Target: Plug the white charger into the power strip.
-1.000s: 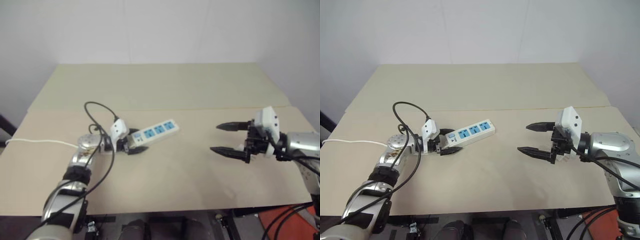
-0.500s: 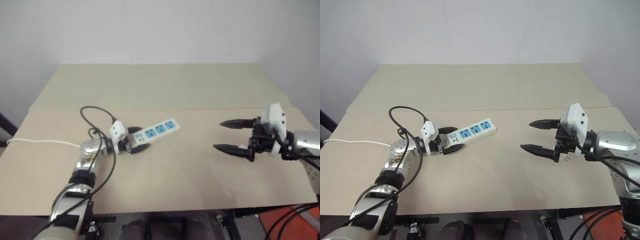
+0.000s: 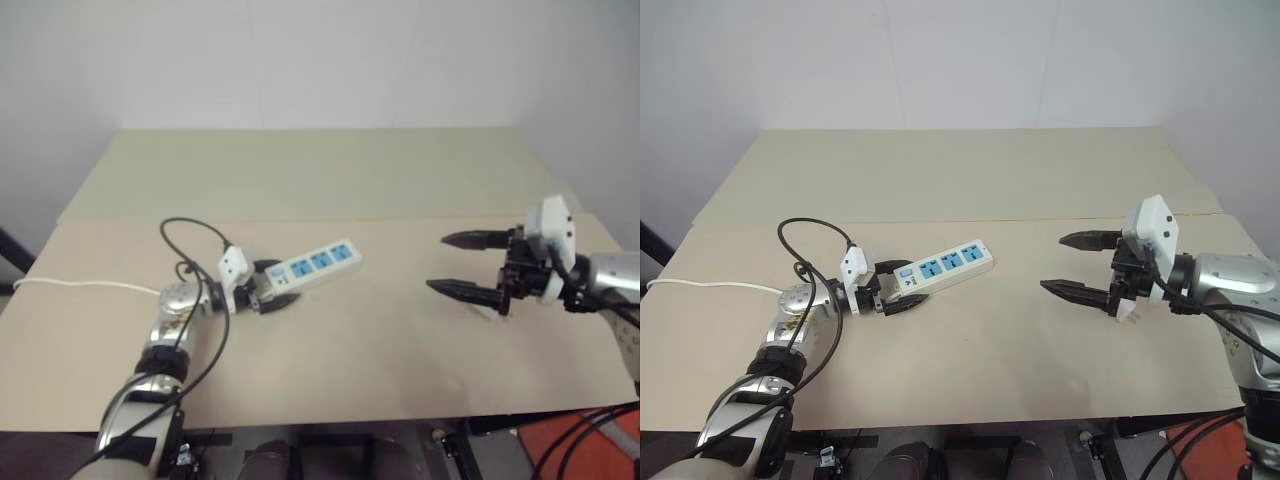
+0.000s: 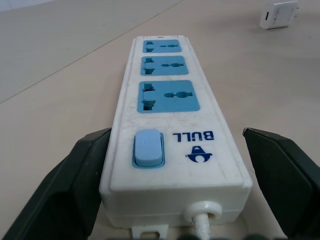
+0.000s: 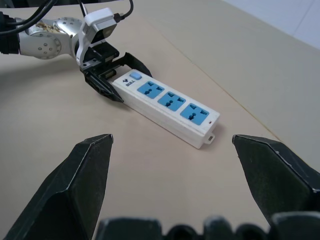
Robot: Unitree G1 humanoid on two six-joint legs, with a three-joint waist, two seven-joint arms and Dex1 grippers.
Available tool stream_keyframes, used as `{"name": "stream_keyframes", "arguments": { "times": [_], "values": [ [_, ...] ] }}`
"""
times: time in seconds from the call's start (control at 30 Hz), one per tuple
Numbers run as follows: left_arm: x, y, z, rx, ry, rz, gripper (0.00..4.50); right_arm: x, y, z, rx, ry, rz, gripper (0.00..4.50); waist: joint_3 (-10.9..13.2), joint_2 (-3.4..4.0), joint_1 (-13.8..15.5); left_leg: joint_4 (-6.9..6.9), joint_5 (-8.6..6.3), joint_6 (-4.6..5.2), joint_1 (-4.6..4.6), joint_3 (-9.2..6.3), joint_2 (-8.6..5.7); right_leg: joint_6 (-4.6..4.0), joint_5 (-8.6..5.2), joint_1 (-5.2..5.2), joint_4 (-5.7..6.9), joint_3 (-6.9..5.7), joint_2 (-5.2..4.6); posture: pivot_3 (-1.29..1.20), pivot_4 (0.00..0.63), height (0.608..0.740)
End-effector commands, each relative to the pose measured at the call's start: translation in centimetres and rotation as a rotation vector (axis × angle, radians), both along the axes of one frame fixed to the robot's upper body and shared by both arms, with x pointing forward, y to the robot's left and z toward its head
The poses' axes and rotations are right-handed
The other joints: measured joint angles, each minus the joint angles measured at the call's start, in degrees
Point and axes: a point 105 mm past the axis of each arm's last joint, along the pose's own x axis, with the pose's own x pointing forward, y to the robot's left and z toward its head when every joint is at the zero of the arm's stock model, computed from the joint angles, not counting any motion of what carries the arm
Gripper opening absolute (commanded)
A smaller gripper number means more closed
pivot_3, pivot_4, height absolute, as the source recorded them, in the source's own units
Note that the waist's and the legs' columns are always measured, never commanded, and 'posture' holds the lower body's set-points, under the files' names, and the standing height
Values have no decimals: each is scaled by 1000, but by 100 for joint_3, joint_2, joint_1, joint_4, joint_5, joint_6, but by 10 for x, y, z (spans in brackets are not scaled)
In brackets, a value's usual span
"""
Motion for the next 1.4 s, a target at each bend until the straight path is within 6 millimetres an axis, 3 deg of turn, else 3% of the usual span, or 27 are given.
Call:
{"name": "stream_keyframes", "arguments": {
  "times": [0.03, 0.07, 0.1, 0.33, 0.5, 1.0, 1.4],
  "values": [
    [-10, -2, -25, 32, 89, -19, 3704, -3, 0, 20, 20, -58, -3, 4500, -1, 0, 0, 0, 0, 0, 0, 0, 0, 0, 0, 0, -1, 0, 0, 0, 150, 740],
    [-11, -1, -26, 33, 91, -21, 3341, -3, 0, 21, 22, -57, -3, 4500, -2, 0, 0, 0, 0, 0, 1, 0, 1, 0, 0, 0, -1, 0, 0, 0, 150, 740],
    [-12, -1, -26, 34, 93, -23, 3269, -3, 0, 21, 23, -57, -4, 4500, -3, 0, -1, 0, 0, 0, 1, 0, 1, 0, 0, 0, -1, 0, -1, 0, 150, 740],
    [-15, 1, -30, 37, 100, -23, 3270, -1, 0, 24, 37, -49, -12, 4500, -10, 4, -3, 0, -1, 1, 2, 1, 1, -1, 0, 0, -2, 0, -1, 0, 150, 740],
    [-13, -2, -21, 23, 77, -31, 3270, 1, -6, 21, 22, -43, -34, 4500, -10, 4, -4, 0, -1, 2, 2, 1, 1, 0, 0, 0, -2, 1, -2, 0, 150, 740],
    [-39, -48, -6, 36, 92, -373, 3270, -2, -24, 20, 0, -43, -103, 4500, -9, 3, 29, 1, -5, 8, -7, 0, -3, 1, 0, -1, -2, -2, -5, 0, 150, 740],
    [-44, -58, -13, 88, 64, -448, 3270, -3, -45, 14, -38, -29, -193, 4500, -9, 2, 31, 2, -9, 16, -8, 0, -3, 1, 0, -1, -4, -2, -6, 0, 150, 740]
  ]
}}
